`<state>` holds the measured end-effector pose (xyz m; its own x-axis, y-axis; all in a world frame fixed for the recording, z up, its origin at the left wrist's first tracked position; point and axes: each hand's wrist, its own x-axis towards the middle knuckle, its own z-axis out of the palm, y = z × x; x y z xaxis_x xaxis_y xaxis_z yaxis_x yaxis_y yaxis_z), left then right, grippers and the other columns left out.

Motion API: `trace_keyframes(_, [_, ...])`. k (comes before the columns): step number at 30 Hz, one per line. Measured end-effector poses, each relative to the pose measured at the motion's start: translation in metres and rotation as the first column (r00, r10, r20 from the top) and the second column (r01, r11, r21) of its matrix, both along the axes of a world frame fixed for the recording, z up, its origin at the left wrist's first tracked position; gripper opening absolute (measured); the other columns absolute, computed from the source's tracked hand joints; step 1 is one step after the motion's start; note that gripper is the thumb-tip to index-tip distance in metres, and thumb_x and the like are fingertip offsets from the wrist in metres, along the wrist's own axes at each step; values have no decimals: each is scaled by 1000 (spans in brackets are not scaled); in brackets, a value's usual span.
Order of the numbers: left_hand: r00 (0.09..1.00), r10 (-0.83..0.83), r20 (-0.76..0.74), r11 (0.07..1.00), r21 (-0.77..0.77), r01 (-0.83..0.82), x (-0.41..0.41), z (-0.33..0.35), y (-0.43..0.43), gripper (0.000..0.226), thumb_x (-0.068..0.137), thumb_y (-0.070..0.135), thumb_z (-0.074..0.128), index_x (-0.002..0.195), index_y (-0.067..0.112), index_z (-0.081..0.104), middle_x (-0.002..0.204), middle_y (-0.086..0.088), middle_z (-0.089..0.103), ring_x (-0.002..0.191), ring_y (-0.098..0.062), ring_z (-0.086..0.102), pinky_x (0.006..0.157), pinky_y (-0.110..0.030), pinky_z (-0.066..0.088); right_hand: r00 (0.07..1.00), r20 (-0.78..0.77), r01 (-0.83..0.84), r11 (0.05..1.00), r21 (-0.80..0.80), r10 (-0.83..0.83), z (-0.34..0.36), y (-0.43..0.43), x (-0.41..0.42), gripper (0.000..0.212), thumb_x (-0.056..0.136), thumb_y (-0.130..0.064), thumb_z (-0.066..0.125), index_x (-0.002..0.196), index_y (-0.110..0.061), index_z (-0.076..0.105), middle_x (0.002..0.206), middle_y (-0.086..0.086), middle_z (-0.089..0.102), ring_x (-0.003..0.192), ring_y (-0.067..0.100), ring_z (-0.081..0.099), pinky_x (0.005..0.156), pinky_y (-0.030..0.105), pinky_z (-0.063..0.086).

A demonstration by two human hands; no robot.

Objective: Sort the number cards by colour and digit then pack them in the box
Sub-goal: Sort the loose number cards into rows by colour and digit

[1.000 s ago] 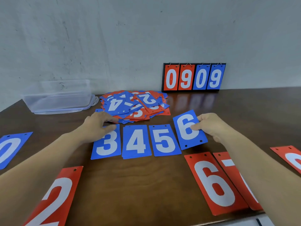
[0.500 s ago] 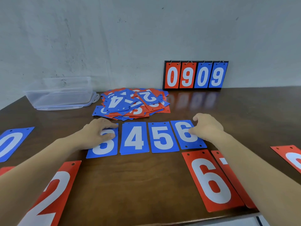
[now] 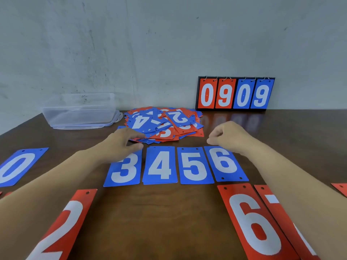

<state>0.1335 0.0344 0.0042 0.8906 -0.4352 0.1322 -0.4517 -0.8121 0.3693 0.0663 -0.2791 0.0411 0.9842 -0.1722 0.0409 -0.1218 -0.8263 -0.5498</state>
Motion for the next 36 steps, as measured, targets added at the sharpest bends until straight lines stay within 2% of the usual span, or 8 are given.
trace_keyframes(8, [995, 103, -8, 992, -79, -103, 23, 10, 5, 41, 97, 34, 54, 136, 23, 52, 134, 2, 53, 120, -13, 51, 95, -27, 42, 997, -40, -62, 998, -11, 61, 3, 55, 53, 39, 87, -29, 68, 112, 1, 67, 120, 18, 64, 113, 33, 59, 95, 48, 50])
trace_keyframes(15, [909, 400, -114, 888, -200, -415, 82, 9, 33, 38, 94, 29, 58, 129, 13, 58, 118, -3, 65, 110, -20, 58, 89, -27, 43, 1000, -16, -19, 1000, -20, 19, -2, 83, 116, 44, 88, -31, 66, 118, 2, 63, 123, 21, 60, 112, 33, 59, 95, 48, 49])
trace_keyframes(19, [864, 486, -128, 835, -225, -503, 105, -2, 30, 38, 90, 38, 62, 118, 12, 62, 104, -3, 67, 102, -24, 61, 89, -36, 50, 998, 49, -38, 999, 3, 38, -11, 100, 153, 31, 82, -39, 72, 79, -9, 63, 77, 9, 61, 77, 30, 58, 64, 38, 47])
trace_keyframes(23, [849, 516, -113, 837, -147, -528, 119, -13, 9, 57, 73, 74, 59, 84, 18, 55, 90, 2, 65, 92, -20, 61, 87, -40, 50, 996, -50, -72, 997, -38, 70, -32, 124, 186, 73, 78, -56, 70, 131, -11, 50, 132, 6, 54, 124, 27, 47, 97, 41, 45])
trace_keyframes(26, [821, 564, -89, 825, 75, -560, 128, -20, -8, 88, 56, 93, 48, 105, 21, 59, 113, 0, 59, 115, -24, 51, 98, -39, 42, 998, -52, -36, 980, -194, 27, -43, 135, 203, 85, 75, -62, 69, 140, -15, 40, 141, 7, 41, 133, 28, 34, 105, 43, 36])
trace_keyframes(29, [794, 602, -88, 798, 98, -594, 135, -25, -12, 92, 58, 86, 60, 121, 20, 53, 126, -2, 51, 125, -27, 43, 102, -41, 36, 998, -65, -31, 991, -130, 22, -45, 135, 213, 78, 77, -49, 73, 140, -17, 40, 140, 6, 43, 129, 27, 38, 101, 40, 37])
trace_keyframes(33, [777, 611, -149, 786, -3, -619, 146, -24, -4, 60, 63, 71, 70, 87, 20, 52, 89, 2, 59, 98, -22, 57, 84, -37, 44, 999, -18, -49, 998, 24, 50, -46, 135, 212, 32, 85, -25, 69, 111, -12, 56, 105, 5, 58, 101, 25, 58, 80, 37, 48])
trace_keyframes(36, [778, 601, -181, 775, -106, -623, 146, -22, -2, 50, 67, 59, 75, 85, 17, 54, 80, 6, 60, 83, -16, 59, 74, -34, 45, 999, 38, -17, 991, 134, 12, -40, 130, 205, 20, 90, -16, 62, 107, -5, 61, 101, 11, 60, 95, 29, 60, 78, 38, 48])
